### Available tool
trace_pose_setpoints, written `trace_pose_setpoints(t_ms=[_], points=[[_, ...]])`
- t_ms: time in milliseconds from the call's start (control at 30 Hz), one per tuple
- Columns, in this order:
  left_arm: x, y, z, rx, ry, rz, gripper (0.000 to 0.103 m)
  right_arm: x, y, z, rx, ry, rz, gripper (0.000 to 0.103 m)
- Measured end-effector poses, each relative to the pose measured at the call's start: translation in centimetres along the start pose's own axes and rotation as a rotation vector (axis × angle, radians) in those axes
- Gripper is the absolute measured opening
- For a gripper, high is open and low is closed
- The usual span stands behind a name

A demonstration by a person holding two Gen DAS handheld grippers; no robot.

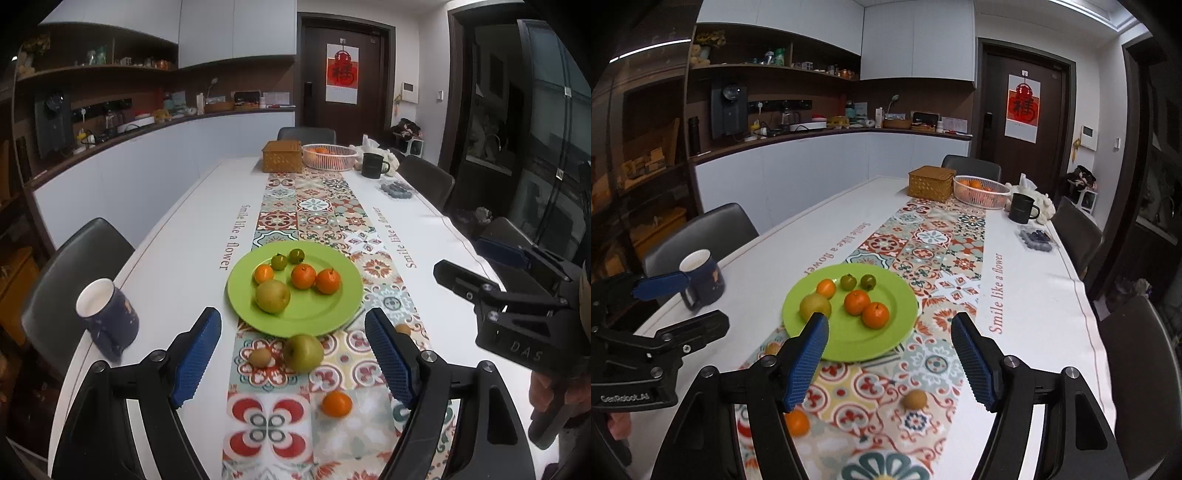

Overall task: Organize fruits
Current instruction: 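Withdraw both grippers from the plate toward the remaining loose fruit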

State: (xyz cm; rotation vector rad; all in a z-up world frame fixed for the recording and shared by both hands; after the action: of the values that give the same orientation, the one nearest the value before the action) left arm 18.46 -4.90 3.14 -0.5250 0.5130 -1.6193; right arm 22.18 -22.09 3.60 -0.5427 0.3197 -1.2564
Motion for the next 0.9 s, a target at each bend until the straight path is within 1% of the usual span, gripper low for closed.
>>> trace_pose_setpoints(t_ms=[167, 333, 567, 767, 867, 900], points=[[1.4, -1.1, -1.7, -0.013, 0.0, -0.005, 0.081, 0.7, -1.2, -1.9, -0.018, -0.003, -0.005, 0.07], [2.4, -0.1, -4.0, -0.067, -0.012, -0.02, 0.081, 1.1, -1.3, -4.2, -0.057, -0.005, -0.004, 0.069], [3.5, 2.3, -6.7, -0.122, -0.007, -0.02, 0.08, 2.0, 0.5, -7.3, -0.127, 0.007, 0.005, 0.069], [3.7, 5.1, -8.6, -0.178, -0.016, -0.026, 0.08, 2.3, 2.9, -9.3, -0.176, 0.014, 0.015, 0.069], [3.5, 6.4, -9.2, -0.207, -0.025, -0.035, 0.079, 2.5, 4.3, -9.9, -0.198, 0.029, 0.023, 0.069], [3.6, 6.9, -9.4, -0.215, -0.023, -0.032, 0.076, 2.7, 4.8, -10.1, -0.206, 0.036, 0.025, 0.069]])
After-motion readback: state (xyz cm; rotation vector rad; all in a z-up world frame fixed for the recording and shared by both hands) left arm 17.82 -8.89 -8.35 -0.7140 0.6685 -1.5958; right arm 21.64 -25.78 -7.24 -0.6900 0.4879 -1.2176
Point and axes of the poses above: each gripper's, at about its wrist camera, not at the fingertips, and y roughly the way its jaws point, x to its right, z to its top, the point moved 1 cm from there along y, roughly the way its jaws point, and after that the axes turned 2 degrees about -y, right-handed, at the moved point
